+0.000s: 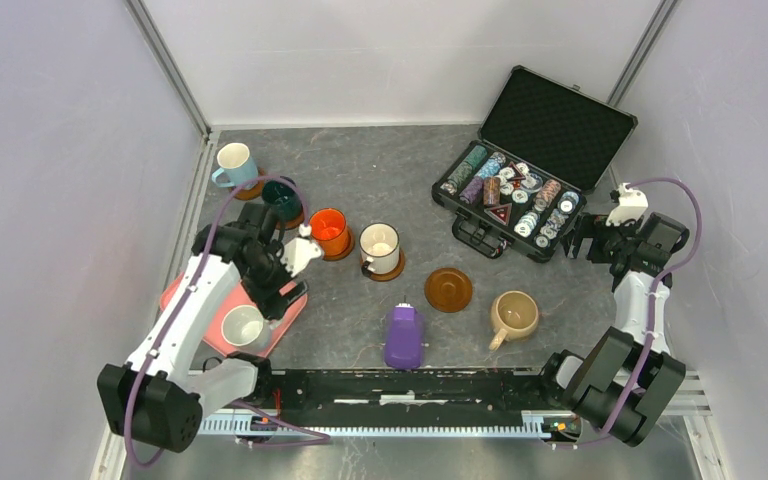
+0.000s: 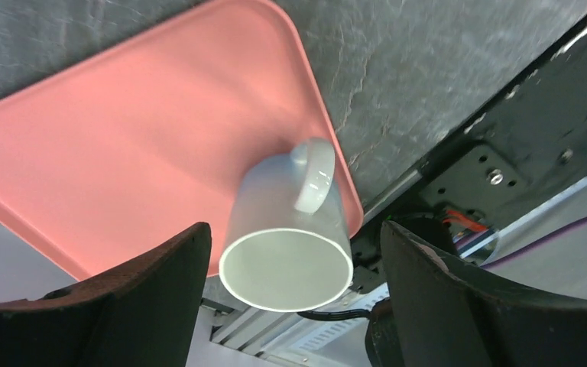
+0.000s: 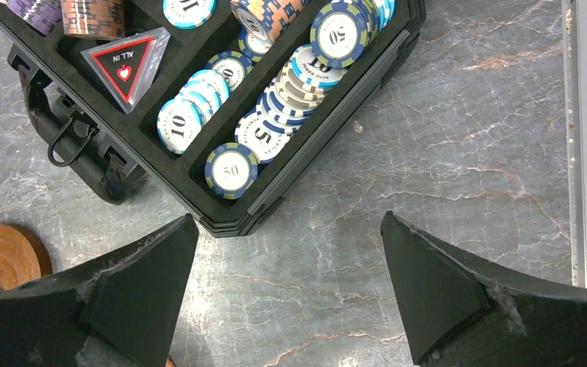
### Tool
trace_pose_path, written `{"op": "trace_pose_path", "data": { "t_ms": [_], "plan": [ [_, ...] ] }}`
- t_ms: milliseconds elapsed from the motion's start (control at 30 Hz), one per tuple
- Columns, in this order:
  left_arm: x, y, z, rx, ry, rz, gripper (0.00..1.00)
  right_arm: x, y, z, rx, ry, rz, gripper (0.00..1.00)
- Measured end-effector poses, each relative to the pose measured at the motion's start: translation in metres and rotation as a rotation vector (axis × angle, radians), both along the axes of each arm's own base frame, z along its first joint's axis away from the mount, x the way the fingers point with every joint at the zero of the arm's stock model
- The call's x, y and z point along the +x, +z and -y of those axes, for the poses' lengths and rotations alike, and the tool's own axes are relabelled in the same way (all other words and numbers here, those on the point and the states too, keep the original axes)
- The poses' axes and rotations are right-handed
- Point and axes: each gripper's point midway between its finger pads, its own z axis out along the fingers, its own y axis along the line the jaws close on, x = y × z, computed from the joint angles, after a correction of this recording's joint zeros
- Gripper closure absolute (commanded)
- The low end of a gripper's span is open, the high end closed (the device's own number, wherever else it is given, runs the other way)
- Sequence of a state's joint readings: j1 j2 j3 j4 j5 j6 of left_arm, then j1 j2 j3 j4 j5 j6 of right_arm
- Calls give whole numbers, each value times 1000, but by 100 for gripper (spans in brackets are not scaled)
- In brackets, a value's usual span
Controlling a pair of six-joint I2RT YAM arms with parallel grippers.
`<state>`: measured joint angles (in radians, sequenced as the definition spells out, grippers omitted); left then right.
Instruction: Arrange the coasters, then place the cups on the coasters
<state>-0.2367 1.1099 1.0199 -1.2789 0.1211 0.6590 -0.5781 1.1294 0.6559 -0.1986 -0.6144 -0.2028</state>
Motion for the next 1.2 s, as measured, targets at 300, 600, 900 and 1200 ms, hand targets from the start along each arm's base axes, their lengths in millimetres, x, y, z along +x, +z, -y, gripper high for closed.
{"op": "trace_pose_path", "data": {
  "t_ms": [300,600,900,1200],
  "plan": [
    [-18,-42,-20,95,-180,-47,37,0,-4,-3,16,15,-9,2],
    [-10,-65,-25,134,-285,-47,70,-1,-5,-3,20,17,-15,2],
    [15,-70,-43,265,-419,20,85,-1,-8,-5,29,20,-25,2],
    [50,-70,-58,341,-597,27,80,-1,-8,-4,24,23,-25,2]
  ]
}}
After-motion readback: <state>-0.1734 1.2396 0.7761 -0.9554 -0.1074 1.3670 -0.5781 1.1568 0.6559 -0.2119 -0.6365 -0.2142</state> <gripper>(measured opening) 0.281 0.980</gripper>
